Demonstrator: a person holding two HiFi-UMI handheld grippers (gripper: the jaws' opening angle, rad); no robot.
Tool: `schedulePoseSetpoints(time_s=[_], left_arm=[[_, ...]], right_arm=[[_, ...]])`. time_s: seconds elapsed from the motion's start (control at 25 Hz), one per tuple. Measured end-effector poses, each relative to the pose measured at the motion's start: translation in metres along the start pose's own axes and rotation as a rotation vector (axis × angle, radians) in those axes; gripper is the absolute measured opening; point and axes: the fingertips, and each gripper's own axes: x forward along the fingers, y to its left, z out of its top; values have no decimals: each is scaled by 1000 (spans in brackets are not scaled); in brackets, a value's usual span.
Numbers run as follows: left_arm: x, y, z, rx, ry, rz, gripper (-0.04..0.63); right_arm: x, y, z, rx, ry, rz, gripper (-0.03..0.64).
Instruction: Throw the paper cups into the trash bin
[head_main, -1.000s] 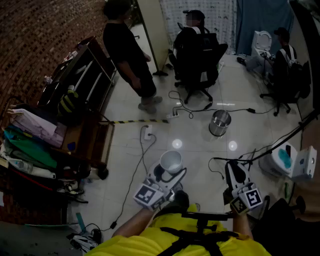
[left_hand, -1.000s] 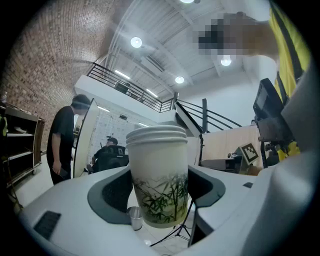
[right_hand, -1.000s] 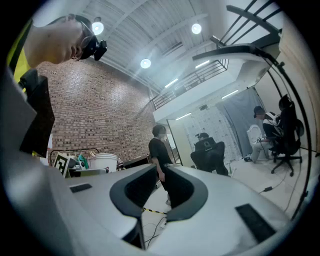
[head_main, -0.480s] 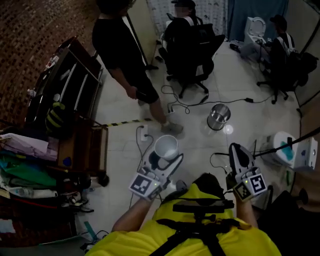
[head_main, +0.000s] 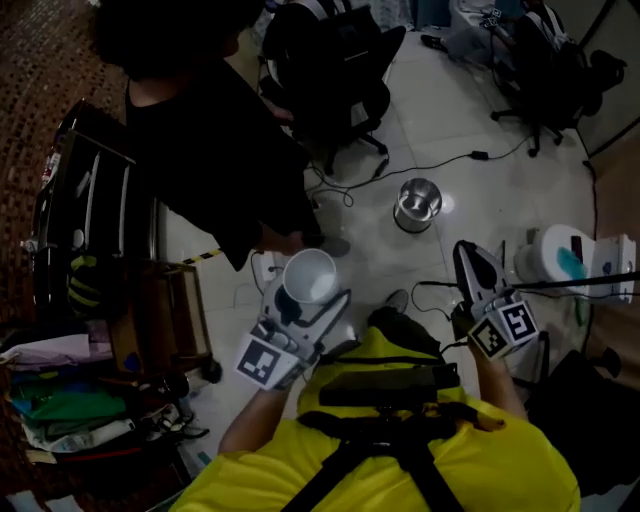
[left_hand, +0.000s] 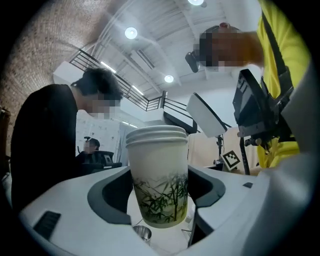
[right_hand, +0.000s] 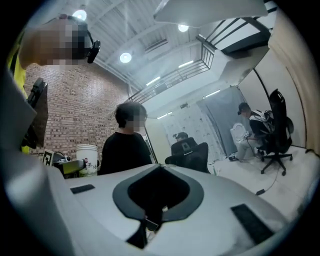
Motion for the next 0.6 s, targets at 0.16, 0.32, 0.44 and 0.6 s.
schedulePoseSetpoints(time_s=[0.16,0.32,0.44,0.6], left_arm=[[48,6,-1,23,24,-101,323],[92,11,-6,14,51,-186,322],[124,21,-15,-15,76,-239,322],[170,40,-22,-46,95,-341,323]], right_arm=[[33,-31,33,-27,-31,-29,6],[45,-56,52,-40,-61,-92,6],[52,-76,55,11,-83,-154,6],[66,-101,55,28,-94,-259,6]])
